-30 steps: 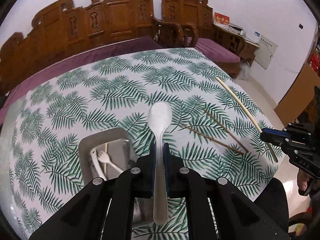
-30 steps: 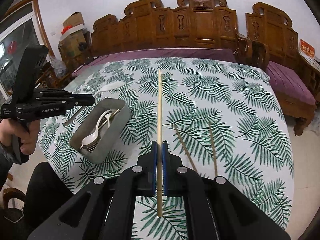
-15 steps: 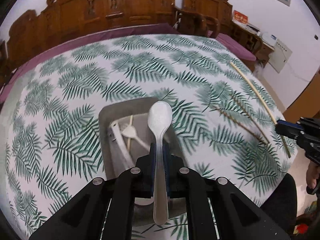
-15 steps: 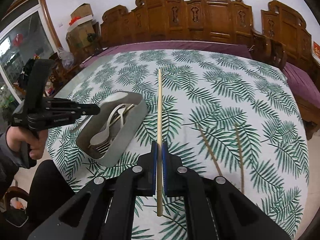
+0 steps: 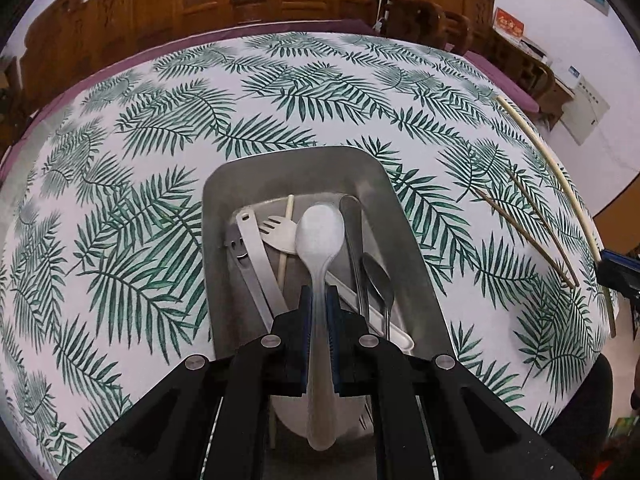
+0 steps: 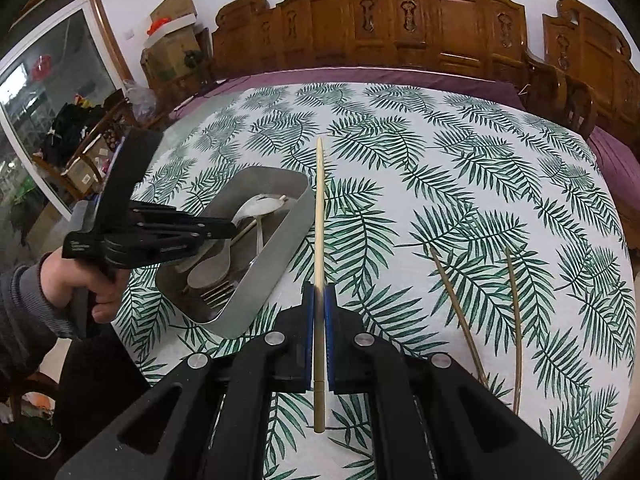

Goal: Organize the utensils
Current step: 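Carry the white plastic spoon into the tray and open the left gripper, then lower the wooden chopstick into the tray and open the right gripper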

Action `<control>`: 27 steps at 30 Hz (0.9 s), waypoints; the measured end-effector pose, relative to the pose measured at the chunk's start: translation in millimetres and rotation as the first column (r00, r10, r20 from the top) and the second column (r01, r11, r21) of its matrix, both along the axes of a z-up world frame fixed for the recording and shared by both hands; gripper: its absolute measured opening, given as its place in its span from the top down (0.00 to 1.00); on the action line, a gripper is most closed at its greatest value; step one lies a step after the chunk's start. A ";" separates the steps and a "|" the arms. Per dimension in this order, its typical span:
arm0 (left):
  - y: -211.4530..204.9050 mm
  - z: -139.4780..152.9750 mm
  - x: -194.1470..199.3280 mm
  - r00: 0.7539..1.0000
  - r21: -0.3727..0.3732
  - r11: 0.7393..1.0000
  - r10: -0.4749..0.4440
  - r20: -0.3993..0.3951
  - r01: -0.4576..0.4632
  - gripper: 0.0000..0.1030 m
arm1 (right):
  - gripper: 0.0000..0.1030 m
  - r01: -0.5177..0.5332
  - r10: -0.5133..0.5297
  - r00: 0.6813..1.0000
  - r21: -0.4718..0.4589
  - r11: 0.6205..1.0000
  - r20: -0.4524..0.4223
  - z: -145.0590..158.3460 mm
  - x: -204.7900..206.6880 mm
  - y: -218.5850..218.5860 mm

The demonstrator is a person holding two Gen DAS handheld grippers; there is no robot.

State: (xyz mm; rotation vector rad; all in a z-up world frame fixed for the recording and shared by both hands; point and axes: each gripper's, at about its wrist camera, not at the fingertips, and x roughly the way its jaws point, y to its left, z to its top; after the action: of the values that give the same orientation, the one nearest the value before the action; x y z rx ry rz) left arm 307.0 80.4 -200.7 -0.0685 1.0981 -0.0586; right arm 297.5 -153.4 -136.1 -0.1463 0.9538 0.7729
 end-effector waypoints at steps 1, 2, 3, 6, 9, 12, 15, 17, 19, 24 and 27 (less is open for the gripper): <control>0.0 -2.1 1.5 1.000 -0.001 1.000 0.001 -0.004 -0.001 0.94 | 0.94 0.000 0.000 1.000 -0.002 1.000 -0.001 -0.5 -0.1 0.6; -0.1 -4.1 2.8 1.000 -0.002 1.000 0.000 -0.009 0.000 0.94 | 0.94 0.000 0.000 1.000 -0.004 1.000 -0.001 -1.0 -0.3 1.4; -0.3 -5.6 3.4 1.000 -0.004 1.000 -0.003 -0.013 0.003 0.94 | 0.94 0.000 0.000 1.000 -0.005 1.000 -0.002 -1.3 -0.1 2.0; 0.2 -6.7 1.3 1.000 -0.017 1.000 0.001 -0.016 -0.001 0.94 | 0.94 -0.003 0.003 1.000 -0.009 1.000 0.000 -0.8 -1.9 5.1; 2.2 -0.2 -6.0 1.000 -0.029 1.000 0.004 0.002 -0.004 0.92 | 0.94 -0.008 0.008 1.000 -0.010 1.000 0.003 1.4 -4.6 10.0; 5.7 14.2 -18.8 0.999 -0.033 0.999 0.009 0.038 -0.008 0.79 | 0.94 -0.014 0.015 1.000 -0.011 1.000 0.007 2.3 -7.5 15.2; 9.8 28.5 -31.0 0.997 -0.041 0.999 0.014 0.073 -0.011 0.77 | 0.94 -0.021 0.021 1.000 -0.007 1.000 0.008 3.4 -9.5 22.5; 13.3 39.1 -41.0 0.995 -0.047 0.999 0.020 0.095 -0.016 0.73 | 0.94 -0.025 0.025 1.000 -0.002 1.000 0.007 3.8 -10.3 28.6; 16.7 49.3 -51.4 0.992 -0.043 0.999 0.024 0.120 -0.019 0.71 | 0.94 -0.033 0.033 0.999 0.003 0.999 0.005 3.5 -11.7 36.9; 26.3 68.9 -70.7 0.986 -0.026 0.999 0.042 0.163 -0.038 0.67 | 0.94 -0.064 0.064 0.998 0.003 0.998 -0.009 -1.6 -15.0 60.4; 34.5 77.3 -80.0 0.983 -0.021 0.999 0.051 0.179 -0.048 0.63 | 0.94 -0.077 0.077 0.997 0.003 0.997 -0.018 -6.2 -15.7 73.9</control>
State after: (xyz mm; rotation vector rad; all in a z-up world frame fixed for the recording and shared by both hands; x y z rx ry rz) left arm 227.0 114.9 -123.4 -0.1032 0.9156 -0.0287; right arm 281.8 -79.5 -142.3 -0.1750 0.9689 0.8479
